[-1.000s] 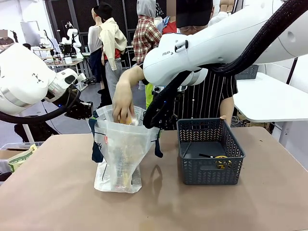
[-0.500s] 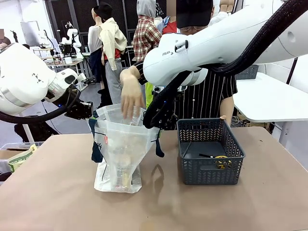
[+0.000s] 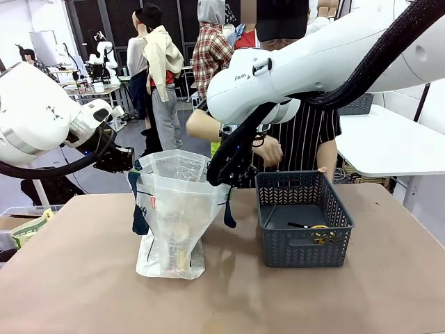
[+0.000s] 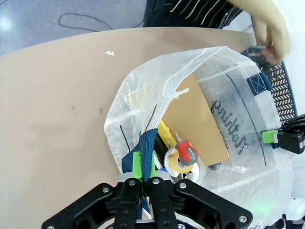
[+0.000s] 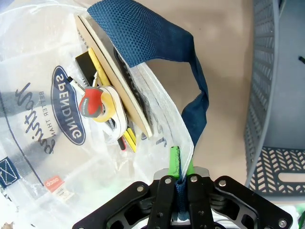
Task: Transfer purchased items from the store into the shopping bag.
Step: Move the Reusable shopping bag to the right side of the table.
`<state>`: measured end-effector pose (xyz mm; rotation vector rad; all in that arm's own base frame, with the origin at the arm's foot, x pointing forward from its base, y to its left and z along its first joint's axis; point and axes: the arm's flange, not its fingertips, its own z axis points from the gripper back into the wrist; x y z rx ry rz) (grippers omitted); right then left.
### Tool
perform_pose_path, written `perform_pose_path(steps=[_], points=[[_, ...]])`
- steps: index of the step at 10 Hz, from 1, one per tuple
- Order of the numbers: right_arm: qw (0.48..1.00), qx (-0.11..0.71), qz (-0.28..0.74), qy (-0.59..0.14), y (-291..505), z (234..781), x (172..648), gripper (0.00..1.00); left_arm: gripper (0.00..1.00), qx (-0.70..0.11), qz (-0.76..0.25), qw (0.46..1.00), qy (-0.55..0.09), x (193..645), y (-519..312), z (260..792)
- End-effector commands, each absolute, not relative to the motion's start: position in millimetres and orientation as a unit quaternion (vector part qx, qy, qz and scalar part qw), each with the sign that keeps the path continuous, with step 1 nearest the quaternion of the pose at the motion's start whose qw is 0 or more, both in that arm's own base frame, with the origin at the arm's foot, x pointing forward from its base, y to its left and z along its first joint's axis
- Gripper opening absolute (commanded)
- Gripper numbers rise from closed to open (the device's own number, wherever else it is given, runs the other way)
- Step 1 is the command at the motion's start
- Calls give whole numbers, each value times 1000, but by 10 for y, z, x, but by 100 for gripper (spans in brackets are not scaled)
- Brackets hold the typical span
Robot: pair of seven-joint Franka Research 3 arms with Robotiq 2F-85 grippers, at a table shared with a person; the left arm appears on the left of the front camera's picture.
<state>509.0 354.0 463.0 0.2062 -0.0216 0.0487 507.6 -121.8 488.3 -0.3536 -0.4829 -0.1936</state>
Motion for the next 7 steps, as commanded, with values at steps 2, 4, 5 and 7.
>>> perform_pose_path(steps=[2,4,5,7], points=[[994,104,22,-10,3522,4641,5084,0,0,-171,-92,950,-245,5038,-1191,4882],[994,104,22,-10,3522,4641,5084,0,0,-171,-92,950,-245,5038,-1191,4882],[994,104,22,-10,3522,4641,5084,0,0,-171,-92,950,-245,5038,-1191,4882],[994,104,22,-10,3522,4641,5084,0,0,-171,-92,950,-245,5038,-1191,4882]])
